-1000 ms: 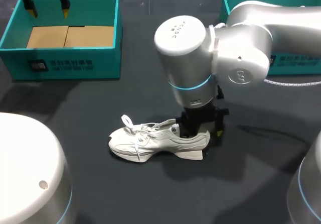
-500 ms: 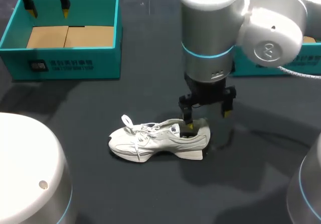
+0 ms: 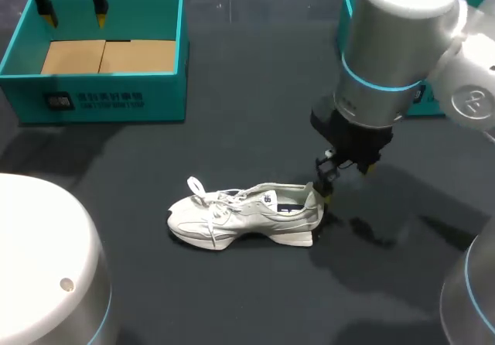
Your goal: Take the shoe out of the shoebox, open the shoe tongue, remove and reinsert the insole, then place the shoe into the shoebox
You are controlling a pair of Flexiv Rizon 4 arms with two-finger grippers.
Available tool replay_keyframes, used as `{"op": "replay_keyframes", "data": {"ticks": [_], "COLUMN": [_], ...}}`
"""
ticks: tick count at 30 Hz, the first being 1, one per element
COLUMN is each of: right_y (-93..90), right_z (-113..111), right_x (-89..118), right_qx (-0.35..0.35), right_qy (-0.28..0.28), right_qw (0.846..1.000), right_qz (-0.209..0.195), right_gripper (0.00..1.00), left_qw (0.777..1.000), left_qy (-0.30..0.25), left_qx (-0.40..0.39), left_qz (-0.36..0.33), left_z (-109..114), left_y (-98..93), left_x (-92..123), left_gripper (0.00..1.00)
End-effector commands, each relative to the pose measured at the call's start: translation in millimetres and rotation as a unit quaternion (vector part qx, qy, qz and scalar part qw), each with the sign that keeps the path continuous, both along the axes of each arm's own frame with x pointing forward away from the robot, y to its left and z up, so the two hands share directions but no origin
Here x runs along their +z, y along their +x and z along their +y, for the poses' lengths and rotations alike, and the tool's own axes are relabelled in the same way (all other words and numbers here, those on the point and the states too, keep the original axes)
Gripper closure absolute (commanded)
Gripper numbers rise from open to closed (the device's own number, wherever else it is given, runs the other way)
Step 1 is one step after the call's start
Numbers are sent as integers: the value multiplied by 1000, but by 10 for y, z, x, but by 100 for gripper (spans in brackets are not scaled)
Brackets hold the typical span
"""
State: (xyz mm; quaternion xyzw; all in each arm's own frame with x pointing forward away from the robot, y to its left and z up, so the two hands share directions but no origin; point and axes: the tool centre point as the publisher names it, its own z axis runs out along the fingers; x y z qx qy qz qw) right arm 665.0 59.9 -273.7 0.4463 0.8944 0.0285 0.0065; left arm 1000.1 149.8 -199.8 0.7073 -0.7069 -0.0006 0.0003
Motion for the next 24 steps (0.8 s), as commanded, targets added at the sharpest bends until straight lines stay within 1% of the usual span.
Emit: {"op": "replay_keyframes", "data": {"ticks": [1, 10, 11, 12, 13, 15, 17, 22, 24], "right_y": [-130, -130, -131, -139, -144, -151, -146, -126, -123], "right_z": [-333, -333, -345, -363, -379, -422, -455, -536, -571], "right_x": [83, 83, 72, 63, 53, 25, -5, -98, -137], "right_qx": [211, 211, 237, 255, 268, 295, 302, 326, 331], "right_qy": [313, 313, 337, 354, 354, 375, 373, 388, 389], "right_qw": [926, 926, 911, 899, 895, 876, 873, 853, 848], "right_qz": [11, 11, -12, -30, -46, -75, -89, -124, -140], "right_gripper": [0, 0, 0, 0, 0, 0, 0, 0, 0], "left_qw": [1000, 1000, 1000, 1000, 1000, 1000, 1000, 1000, 1000], "left_qy": [0, 0, 0, 0, 0, 0, 0, 0, 0], "left_qx": [0, 0, 0, 0, 0, 0, 0, 0, 0], "left_qz": [0, 0, 0, 0, 0, 0, 0, 0, 0], "left_z": [1, 1, 1, 1, 1, 1, 1, 1, 1], "left_y": [0, 0, 0, 0, 0, 0, 0, 0, 0], "left_x": [0, 0, 0, 0, 0, 0, 0, 0, 0], "left_gripper": [0, 0, 0, 0, 0, 0, 0, 0, 0]}}
